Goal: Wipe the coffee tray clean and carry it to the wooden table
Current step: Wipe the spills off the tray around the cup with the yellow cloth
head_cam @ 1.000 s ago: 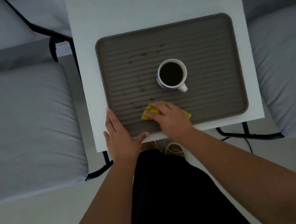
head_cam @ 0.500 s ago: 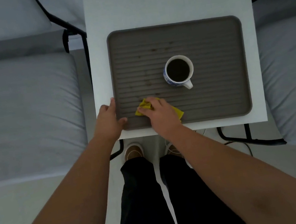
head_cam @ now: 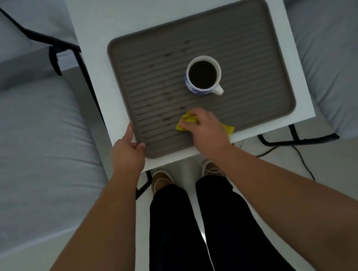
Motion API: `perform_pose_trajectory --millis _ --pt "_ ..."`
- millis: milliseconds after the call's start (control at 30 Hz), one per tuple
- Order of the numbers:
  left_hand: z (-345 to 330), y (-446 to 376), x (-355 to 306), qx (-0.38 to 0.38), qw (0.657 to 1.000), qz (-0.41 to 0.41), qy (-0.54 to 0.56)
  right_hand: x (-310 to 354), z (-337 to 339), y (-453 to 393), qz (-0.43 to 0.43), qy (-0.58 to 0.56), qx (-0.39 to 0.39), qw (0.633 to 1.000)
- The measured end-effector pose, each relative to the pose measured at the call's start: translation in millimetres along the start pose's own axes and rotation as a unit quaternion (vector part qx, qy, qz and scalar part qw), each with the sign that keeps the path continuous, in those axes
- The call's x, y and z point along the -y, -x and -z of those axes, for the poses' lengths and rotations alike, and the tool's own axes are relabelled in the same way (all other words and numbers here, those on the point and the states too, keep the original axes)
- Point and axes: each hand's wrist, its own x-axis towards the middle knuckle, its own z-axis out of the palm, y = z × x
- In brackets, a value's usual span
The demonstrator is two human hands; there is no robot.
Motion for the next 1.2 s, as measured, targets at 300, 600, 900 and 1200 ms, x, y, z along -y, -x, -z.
perform_pose_trajectory --millis 300,600,900,1200 --pt "1.1 -4.2 1.7 0.025 0.999 0.019 0.004 -53.7 41.0 11.2 -0.152 0.060 0.001 0.987" --pt "-2.1 2.3 -2.8 0.004 0.999 0.029 0.023 -2.3 18.5 6.4 -0.121 0.088 0.083 0.985" --pt "1.4 0.3 2.8 0.030 0.999 0.006 -0.013 20.9 5.1 -2.1 -0.211 0.011 -0.031 0.977" --pt "0.8 -5.2 11.1 0.042 0.999 0.016 0.031 24.1 -8.5 -18.2 -0.190 0.024 0.027 0.981"
